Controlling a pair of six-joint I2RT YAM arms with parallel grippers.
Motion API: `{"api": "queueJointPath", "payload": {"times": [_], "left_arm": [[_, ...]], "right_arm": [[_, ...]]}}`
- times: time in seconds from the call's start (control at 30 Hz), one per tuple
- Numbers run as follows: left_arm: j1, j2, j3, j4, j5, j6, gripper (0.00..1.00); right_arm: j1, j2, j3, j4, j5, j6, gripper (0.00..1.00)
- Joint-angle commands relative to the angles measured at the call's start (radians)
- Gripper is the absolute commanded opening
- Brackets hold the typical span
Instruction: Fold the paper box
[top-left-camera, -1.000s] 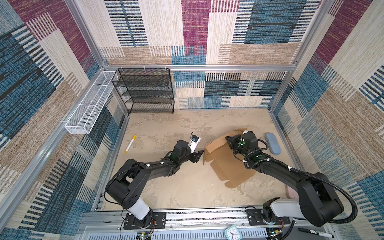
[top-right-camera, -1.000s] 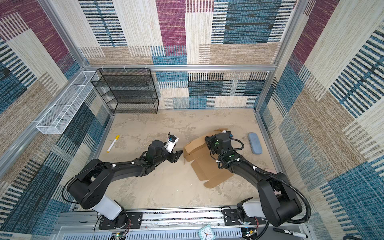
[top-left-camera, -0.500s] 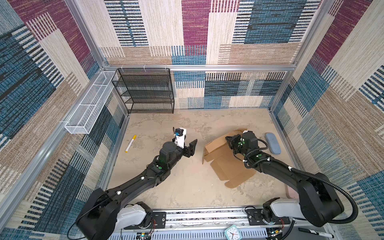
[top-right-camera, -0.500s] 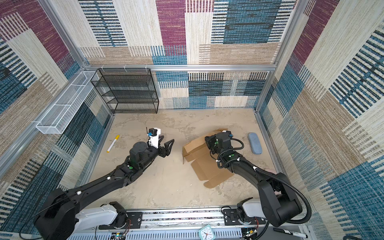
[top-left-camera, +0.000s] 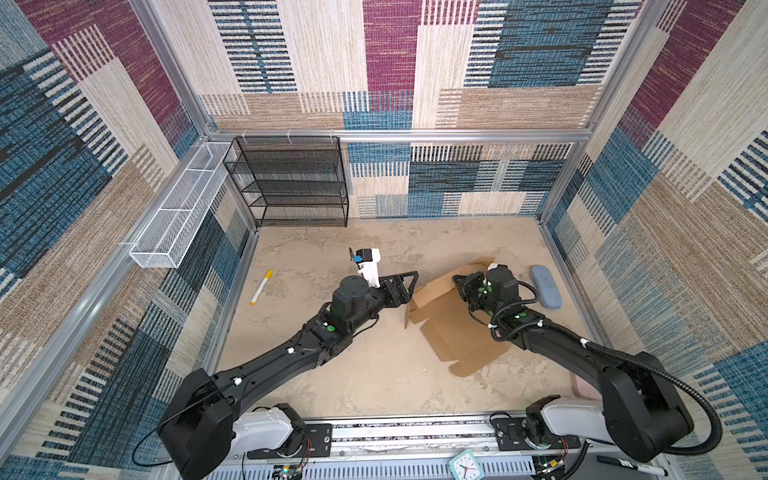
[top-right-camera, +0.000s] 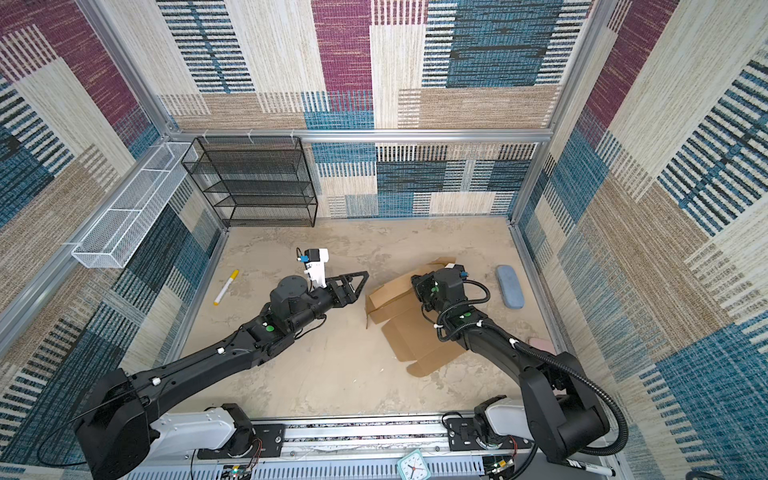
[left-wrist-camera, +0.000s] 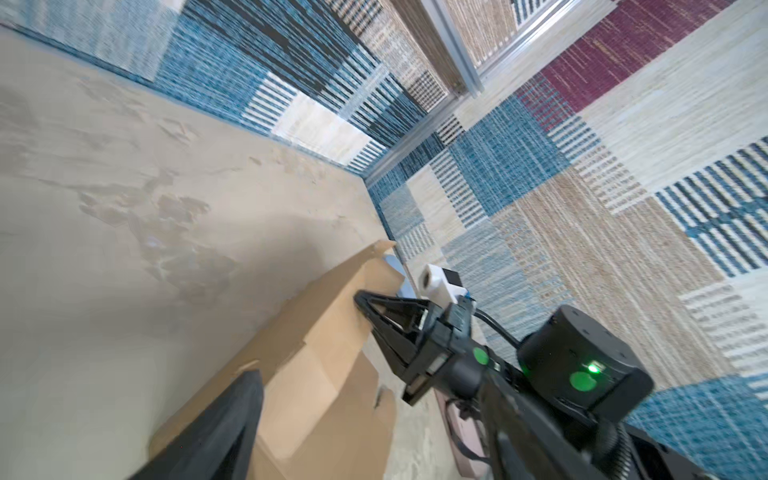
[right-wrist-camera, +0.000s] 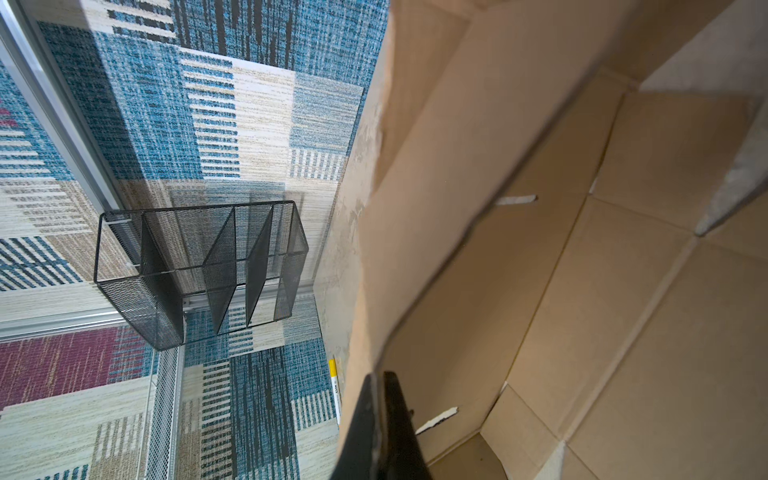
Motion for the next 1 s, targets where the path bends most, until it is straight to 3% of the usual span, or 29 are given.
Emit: {"api": "queueJointPath", "payload": {"times": [0.0, 0.4, 0.67, 0.97], "left_arm": [[-0.044, 0.026, 0.0, 0.12, 0.005, -0.114, 0.85], [-0.142, 0.125, -0.013, 0.273, -0.091, -0.16, 0.84], [-0.147, 0.178, -0.014, 0.251, -0.153, -0.038, 0.84], [-0.141, 0.236, -0.01, 0.261, -0.174, 0.072, 0.85]], "right_arm": [[0.001, 0.027, -0.014, -0.071, -0.016, 0.0, 0.0], [0.001, 0.057, -0.017, -0.033, -0.037, 0.009, 0.0], [0.001, 0.033, 0.004, -0.103, -0.018, -0.012, 0.0], [0.001, 0.029, -0.051, 0.001, -0.029, -0.011, 0.01]]}}
